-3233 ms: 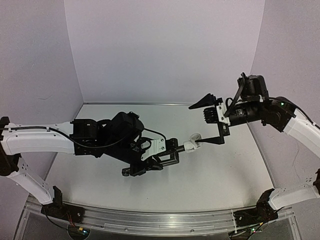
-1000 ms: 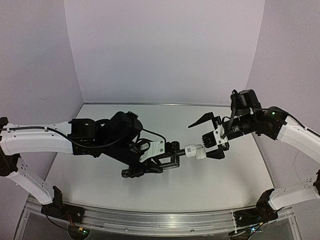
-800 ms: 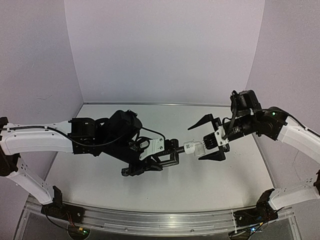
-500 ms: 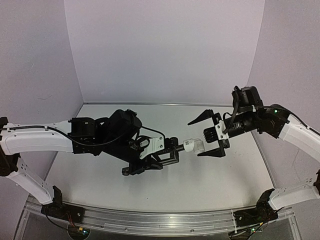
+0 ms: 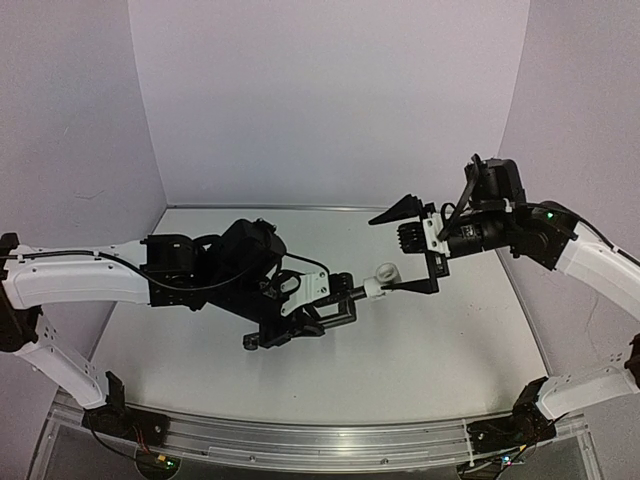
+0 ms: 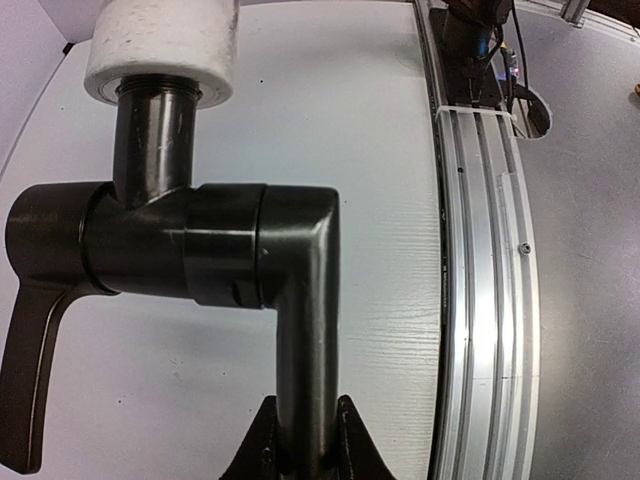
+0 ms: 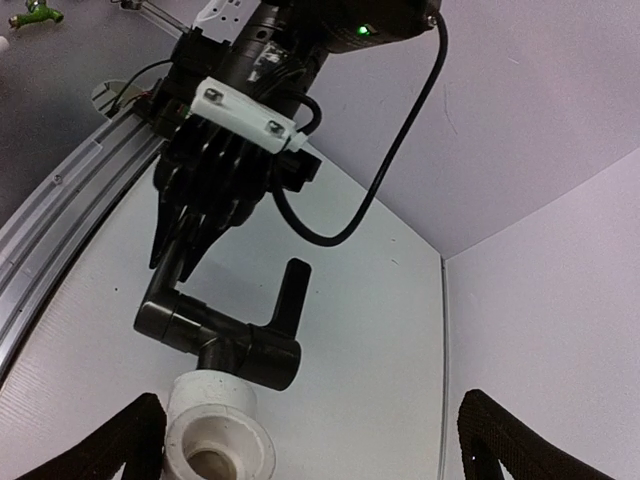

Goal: Install the water faucets

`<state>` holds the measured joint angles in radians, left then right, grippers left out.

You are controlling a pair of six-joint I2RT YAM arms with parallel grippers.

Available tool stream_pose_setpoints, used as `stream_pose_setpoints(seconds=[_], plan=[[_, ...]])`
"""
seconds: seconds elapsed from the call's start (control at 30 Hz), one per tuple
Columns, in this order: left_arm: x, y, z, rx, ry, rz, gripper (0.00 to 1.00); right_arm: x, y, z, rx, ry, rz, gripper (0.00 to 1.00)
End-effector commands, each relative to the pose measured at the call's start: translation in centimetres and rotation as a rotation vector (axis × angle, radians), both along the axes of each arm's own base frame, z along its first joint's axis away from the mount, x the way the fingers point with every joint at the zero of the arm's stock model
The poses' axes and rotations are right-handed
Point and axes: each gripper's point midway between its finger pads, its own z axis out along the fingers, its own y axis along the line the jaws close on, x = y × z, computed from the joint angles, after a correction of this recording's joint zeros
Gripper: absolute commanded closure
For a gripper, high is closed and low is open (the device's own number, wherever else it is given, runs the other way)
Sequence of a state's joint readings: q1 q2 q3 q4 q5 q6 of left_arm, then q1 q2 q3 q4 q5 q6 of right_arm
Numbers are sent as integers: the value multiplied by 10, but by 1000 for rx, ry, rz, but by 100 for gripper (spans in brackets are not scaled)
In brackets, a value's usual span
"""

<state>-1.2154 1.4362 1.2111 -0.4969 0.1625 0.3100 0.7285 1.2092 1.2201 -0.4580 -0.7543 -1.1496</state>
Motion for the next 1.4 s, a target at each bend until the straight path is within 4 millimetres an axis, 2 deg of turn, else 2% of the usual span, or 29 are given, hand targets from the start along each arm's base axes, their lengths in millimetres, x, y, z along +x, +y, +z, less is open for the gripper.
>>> stream_pose_setpoints(seconds=[0.0,0.4,0.7,0.97,1.2,1.37], plan=[[-5,-22,55,-161,-45,-64,100,37,6,21,46,-71,-144,2],[-10,-17,67,-191,-45,-77,100,58,-1,-10,-39,-108,-193,2],[-12,-13,76,-218,-49,-73,100,39,-8,-33,-86,-122,-101,2],[-10,-15,79,-233,-58,-68,100,9,-20,-44,-117,-156,4,2],[-9,-17,79,-229,-55,-72,100,10,-30,-65,-186,-180,-16,2],[-8,-15,78,-229,-47,-68,100,16,-41,-69,-239,-260,-46,2]])
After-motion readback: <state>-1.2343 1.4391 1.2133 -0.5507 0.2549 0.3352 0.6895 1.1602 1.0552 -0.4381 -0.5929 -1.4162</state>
